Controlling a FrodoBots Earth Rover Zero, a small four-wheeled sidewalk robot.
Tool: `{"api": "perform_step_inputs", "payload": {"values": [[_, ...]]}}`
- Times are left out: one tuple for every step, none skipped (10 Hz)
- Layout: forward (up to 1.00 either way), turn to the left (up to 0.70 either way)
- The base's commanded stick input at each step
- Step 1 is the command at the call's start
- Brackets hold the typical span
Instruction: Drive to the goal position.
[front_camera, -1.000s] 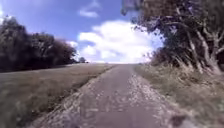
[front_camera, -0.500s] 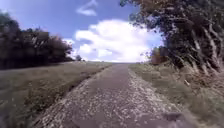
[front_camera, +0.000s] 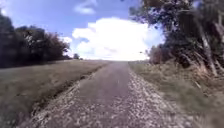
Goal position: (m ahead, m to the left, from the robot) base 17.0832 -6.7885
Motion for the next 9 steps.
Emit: {"api": "perform_step_inputs", "payload": {"values": [[1.00, 0.00], [1.00, 0.00], [1.00, 0.00], [1.00, 0.00], [1.00, 0.00], [1.00, 0.00], [1.00, 0.00], [1.00, -0.05], [1.00, -0.11]]}}
